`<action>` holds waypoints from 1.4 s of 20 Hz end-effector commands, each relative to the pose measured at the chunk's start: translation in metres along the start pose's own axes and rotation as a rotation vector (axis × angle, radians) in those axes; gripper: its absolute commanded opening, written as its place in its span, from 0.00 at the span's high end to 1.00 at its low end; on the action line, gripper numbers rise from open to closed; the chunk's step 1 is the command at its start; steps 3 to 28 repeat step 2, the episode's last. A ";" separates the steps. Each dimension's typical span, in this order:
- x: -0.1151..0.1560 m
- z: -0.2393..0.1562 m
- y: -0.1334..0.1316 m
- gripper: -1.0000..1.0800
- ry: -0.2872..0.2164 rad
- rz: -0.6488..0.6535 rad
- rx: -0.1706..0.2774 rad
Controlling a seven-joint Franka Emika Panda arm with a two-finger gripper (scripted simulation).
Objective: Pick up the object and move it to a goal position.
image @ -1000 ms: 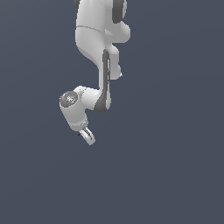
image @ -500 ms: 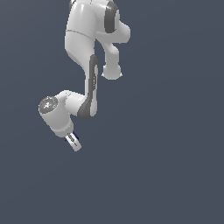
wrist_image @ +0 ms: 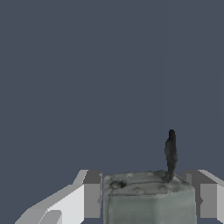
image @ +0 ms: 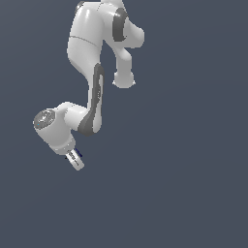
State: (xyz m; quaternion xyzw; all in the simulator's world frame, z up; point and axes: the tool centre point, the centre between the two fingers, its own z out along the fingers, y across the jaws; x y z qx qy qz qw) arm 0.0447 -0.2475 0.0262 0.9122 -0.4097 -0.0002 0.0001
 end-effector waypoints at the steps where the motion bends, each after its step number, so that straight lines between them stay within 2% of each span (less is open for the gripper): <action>1: 0.002 0.000 0.000 1.00 0.000 -0.001 0.000; 28: 0.002 0.000 0.000 1.00 0.000 -0.001 0.000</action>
